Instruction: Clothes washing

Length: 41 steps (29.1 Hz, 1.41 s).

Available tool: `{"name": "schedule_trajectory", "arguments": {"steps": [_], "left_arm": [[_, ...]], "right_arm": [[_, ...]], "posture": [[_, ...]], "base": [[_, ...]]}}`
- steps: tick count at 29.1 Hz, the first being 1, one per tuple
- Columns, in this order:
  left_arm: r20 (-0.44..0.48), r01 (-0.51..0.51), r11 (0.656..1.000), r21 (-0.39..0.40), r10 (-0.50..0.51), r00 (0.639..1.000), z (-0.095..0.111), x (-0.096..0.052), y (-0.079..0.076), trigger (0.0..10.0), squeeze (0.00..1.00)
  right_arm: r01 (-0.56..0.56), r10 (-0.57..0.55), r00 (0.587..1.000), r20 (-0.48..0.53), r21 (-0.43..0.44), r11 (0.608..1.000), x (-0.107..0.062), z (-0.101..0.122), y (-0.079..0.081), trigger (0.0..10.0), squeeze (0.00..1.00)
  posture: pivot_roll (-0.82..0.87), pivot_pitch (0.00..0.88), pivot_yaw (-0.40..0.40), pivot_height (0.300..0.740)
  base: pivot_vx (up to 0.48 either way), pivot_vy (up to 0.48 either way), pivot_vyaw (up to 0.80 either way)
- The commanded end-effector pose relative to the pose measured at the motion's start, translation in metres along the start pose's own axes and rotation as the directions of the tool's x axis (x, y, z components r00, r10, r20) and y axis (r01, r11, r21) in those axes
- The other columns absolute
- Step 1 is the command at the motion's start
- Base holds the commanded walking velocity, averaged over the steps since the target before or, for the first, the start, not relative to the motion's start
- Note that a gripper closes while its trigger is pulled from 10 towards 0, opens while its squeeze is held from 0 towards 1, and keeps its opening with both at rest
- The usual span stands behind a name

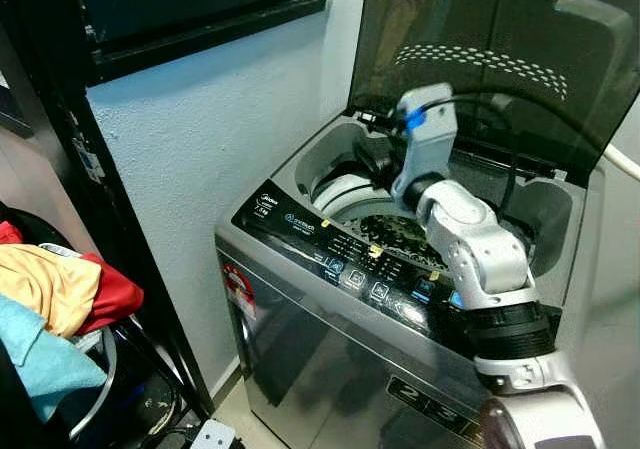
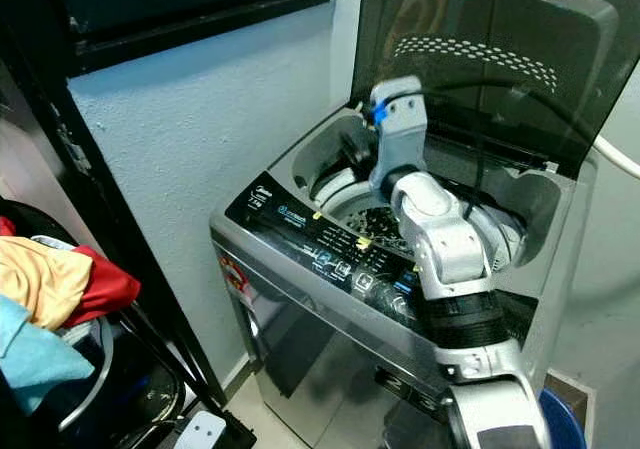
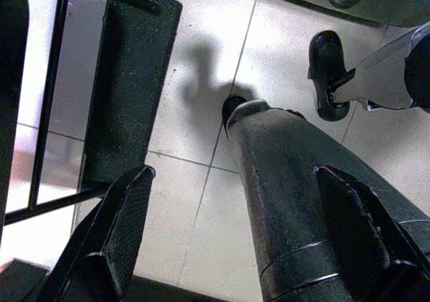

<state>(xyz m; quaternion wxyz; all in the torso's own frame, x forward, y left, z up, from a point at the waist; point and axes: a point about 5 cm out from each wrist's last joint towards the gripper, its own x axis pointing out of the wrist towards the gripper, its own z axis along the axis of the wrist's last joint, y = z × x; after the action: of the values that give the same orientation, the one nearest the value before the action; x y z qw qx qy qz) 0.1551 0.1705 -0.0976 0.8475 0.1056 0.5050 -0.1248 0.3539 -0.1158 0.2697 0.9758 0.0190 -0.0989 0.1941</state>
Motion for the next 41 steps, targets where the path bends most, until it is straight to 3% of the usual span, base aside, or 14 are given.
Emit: {"name": "schedule_trajectory", "arguments": {"steps": [1, 12, 26, 37, 41], "left_arm": [[-0.040, -0.008, 1.000, -0.005, 0.008, 0.999, -0.009, -0.002, 0.003, 10.0, 0.00], [-0.041, -0.013, 1.000, 0.006, 0.013, 0.999, -0.009, -0.002, 0.004, 10.0, 0.00], [-0.030, -0.015, 1.000, 0.014, 0.016, 0.999, -0.008, -0.002, 0.005, 10.0, 0.00], [-0.032, -0.011, 1.000, 0.022, 0.012, 0.999, -0.009, -0.002, 0.005, 10.0, 0.00], [-0.032, -0.011, 1.000, 0.027, 0.011, 0.999, -0.008, -0.002, 0.004, 10.0, 0.00]], "right_arm": [[0.003, -0.004, 1.000, 0.018, 0.033, 0.999, -0.002, 0.001, -0.003, 10.0, 0.00], [-0.021, 0.019, 0.999, 0.030, 0.065, 0.998, -0.004, -0.002, -0.001, 10.0, 0.00], [-0.100, 0.100, 0.995, 0.000, 0.037, 0.994, -0.015, -0.023, 0.004, 10.0, 0.00], [-0.224, 0.227, 0.974, -0.020, 0.099, 0.970, -0.033, -0.050, 0.010, 10.0, 0.00], [-0.240, 0.247, 0.966, -0.071, 0.092, 0.966, -0.039, -0.065, 0.011, 10.0, 0.00]], "posture": [[0.05, 0.021, -0.026, 0.740], [0.06, 0.022, -0.021, 0.740], [0.05, 0.023, -0.017, 0.740], [0.05, 0.018, -0.020, 0.740], [0.05, 0.012, -0.024, 0.740]], "base": [[-0.360, 0.000, 0.00], [-0.451, 0.000, 0.00], [0.000, 0.000, 0.00], [0.000, 0.000, 0.80], [0.000, 0.000, 0.80]]}}
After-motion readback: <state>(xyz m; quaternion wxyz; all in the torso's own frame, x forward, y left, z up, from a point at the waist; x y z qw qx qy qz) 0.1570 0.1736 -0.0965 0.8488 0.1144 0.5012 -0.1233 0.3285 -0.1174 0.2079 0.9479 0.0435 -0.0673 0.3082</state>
